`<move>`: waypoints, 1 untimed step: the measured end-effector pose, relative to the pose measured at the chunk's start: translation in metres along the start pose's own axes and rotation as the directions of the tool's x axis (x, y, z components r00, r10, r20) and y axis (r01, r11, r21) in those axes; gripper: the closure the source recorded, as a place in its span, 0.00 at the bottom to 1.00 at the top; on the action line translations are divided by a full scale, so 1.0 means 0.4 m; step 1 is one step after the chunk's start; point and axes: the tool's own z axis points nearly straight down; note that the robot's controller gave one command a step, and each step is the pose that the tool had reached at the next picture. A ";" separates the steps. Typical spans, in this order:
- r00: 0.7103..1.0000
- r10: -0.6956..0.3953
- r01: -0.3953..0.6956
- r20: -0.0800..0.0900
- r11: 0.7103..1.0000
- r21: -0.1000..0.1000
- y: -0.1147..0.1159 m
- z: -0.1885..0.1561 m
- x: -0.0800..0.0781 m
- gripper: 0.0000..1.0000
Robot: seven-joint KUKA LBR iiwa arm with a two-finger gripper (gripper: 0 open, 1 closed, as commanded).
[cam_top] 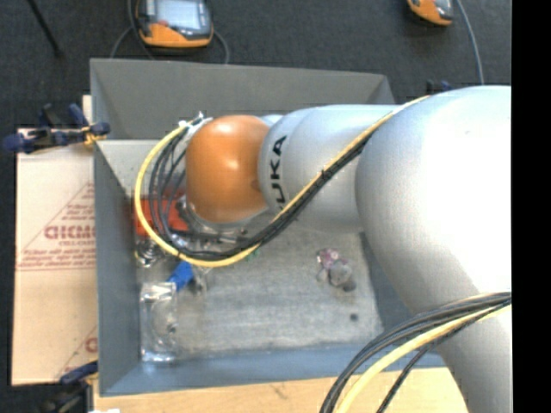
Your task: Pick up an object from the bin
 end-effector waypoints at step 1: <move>0.999 0.036 -0.036 0.006 0.999 0.005 -0.023 -0.381 0.001 1.00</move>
Offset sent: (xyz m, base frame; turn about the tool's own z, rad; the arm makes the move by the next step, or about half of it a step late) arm 0.0018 -0.0072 0.1460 0.0346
